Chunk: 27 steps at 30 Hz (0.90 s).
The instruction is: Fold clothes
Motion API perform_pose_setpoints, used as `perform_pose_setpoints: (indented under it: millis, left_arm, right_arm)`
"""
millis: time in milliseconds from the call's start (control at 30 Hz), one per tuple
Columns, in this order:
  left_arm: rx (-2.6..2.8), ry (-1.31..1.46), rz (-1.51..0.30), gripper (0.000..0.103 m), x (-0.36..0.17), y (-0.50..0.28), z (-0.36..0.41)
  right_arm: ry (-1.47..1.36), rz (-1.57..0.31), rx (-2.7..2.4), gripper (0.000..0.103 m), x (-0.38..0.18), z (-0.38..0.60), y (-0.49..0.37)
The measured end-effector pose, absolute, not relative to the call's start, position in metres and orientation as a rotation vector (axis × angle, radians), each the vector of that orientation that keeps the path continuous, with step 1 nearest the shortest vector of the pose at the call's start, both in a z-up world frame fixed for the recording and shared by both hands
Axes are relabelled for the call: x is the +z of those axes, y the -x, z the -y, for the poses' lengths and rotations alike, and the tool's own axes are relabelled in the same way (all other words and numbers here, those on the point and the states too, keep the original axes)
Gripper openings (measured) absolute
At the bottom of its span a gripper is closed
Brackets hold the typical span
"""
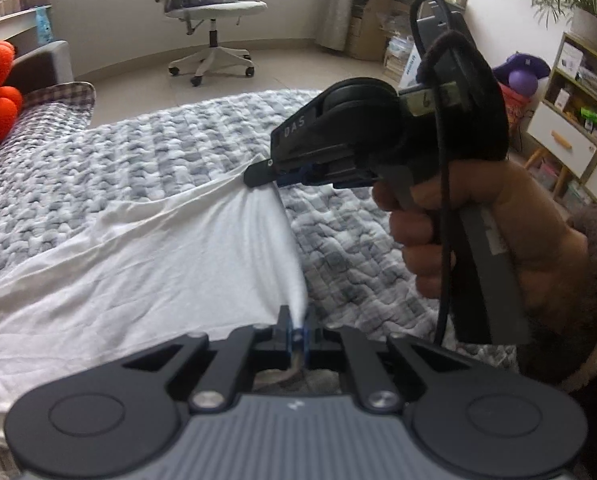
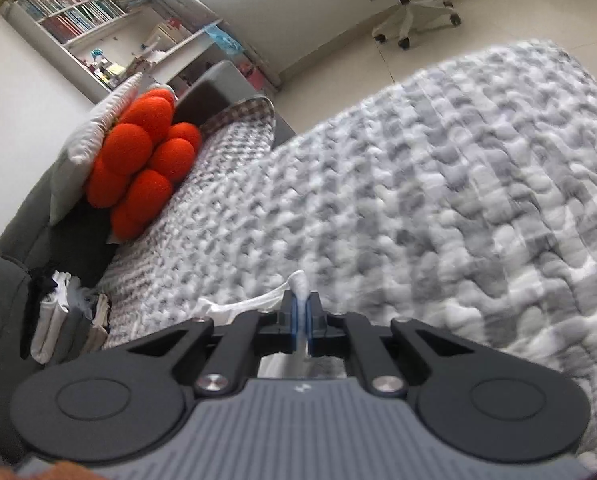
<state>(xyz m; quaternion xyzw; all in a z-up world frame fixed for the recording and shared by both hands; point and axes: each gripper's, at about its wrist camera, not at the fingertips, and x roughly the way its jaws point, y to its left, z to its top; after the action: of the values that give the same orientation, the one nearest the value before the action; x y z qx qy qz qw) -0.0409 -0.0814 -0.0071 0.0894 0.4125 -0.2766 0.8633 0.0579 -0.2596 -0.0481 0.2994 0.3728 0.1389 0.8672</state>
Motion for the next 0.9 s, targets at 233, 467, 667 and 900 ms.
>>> perform_pose_setpoints:
  millis: [233, 467, 667, 900]
  left_arm:
    - [-0.626, -0.177, -0.869, 0.013, -0.007, 0.038, 0.066]
    - [-0.549, -0.175, -0.787, 0.022, 0.012, 0.026, 0.028]
    - [-0.378, -0.176, -0.77, 0.022, 0.006, -0.007, -0.007]
    - [-0.257, -0.18, -0.738, 0.021, -0.01, -0.035, -0.041]
  right_arm:
    - [-0.542, -0.769, 0.305, 0.016, -0.047, 0.255, -0.052]
    - [-0.395, -0.713, 0.403, 0.029, -0.021, 0.229, -0.052]
    - [-0.281, -0.642, 0.376, 0.029, -0.015, 0.202, -0.054]
    - [-0.174, -0.661, 0.482, 0.029, -0.028, 0.163, -0.056]
